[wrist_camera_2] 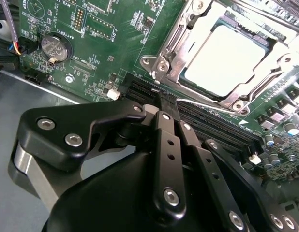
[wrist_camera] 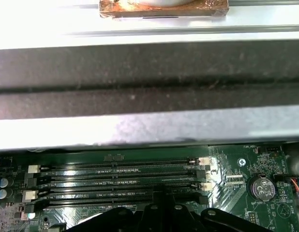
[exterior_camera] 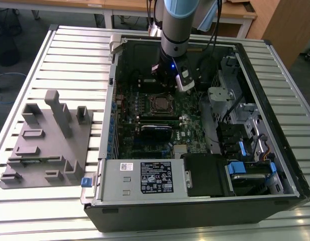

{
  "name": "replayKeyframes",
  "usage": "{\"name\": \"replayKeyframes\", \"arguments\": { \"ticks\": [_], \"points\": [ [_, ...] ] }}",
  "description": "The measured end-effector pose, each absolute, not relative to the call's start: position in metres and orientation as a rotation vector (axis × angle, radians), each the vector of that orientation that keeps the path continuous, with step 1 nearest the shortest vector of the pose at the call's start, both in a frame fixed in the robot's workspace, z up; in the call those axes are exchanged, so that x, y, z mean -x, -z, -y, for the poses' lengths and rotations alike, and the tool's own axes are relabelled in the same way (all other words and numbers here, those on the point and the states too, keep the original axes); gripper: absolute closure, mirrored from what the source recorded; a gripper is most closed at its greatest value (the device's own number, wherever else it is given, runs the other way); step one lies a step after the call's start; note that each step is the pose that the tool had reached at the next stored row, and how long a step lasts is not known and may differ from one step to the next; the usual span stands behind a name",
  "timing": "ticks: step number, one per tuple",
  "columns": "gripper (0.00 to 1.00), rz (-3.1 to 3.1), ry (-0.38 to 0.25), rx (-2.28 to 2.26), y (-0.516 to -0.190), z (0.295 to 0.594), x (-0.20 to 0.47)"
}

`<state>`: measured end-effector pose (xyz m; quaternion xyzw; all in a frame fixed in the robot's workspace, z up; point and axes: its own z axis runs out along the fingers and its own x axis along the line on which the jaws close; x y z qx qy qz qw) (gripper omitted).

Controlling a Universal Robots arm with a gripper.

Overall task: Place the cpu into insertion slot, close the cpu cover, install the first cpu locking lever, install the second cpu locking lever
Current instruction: 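Install the first cpu locking lever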

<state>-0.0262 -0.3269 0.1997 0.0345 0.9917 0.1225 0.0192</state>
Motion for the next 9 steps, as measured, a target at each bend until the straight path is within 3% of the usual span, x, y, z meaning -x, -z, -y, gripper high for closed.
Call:
{"name": "replayKeyframes", "arguments": {
  "ticks": [9],
  "points": [
    [0.9,-3.078,-0.387,-0.105,-0.1996,0.327,0.0261]
  ]
}}
